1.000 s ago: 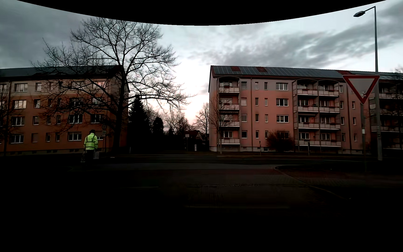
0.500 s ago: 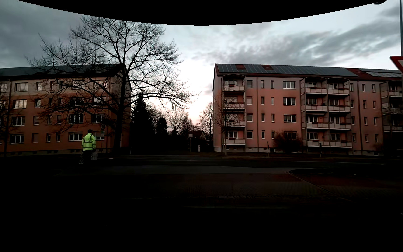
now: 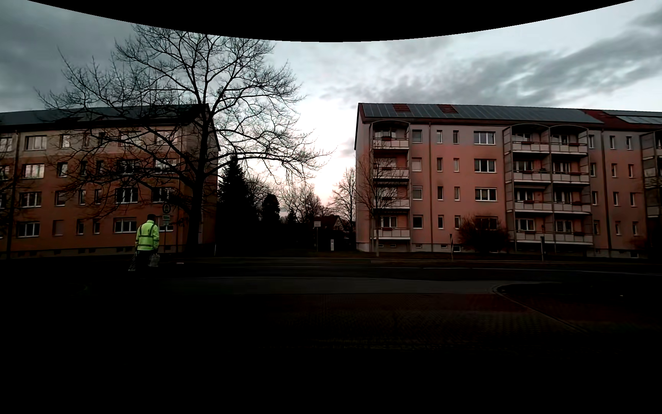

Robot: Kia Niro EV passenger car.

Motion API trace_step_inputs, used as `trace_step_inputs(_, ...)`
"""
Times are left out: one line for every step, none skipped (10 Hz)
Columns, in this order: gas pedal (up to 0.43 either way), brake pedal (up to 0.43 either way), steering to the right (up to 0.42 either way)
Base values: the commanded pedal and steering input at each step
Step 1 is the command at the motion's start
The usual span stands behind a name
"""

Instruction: Follow the waypoints while adhering to traffic rules and regulations

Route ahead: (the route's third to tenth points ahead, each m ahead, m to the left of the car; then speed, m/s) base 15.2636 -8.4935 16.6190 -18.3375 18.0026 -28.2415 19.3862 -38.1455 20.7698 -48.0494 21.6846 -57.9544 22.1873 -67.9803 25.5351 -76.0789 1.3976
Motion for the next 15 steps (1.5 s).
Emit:
trace_step_inputs(0.0,0.201,-0.069)
trace_step_inputs(0.0,0.195,-0.069)
trace_step_inputs(0.0,0.183,-0.069)
trace_step_inputs(0.0,0.159,-0.069)
trace_step_inputs(0.0,0.134,-0.069)
trace_step_inputs(0.0,0.116,-0.069)
trace_step_inputs(0.0,0.091,-0.069)
trace_step_inputs(0.0,0.073,-0.067)
trace_step_inputs(0.0,0.067,-0.065)
trace_step_inputs(0.0,0.073,-0.065)
trace_step_inputs(0.0,0.073,-0.064)
trace_step_inputs(0.0,0.079,-0.065)
trace_step_inputs(0.0,0.079,-0.065)
trace_step_inputs(0.0,0.079,-0.065)
trace_step_inputs(0.0,0.073,-0.065)
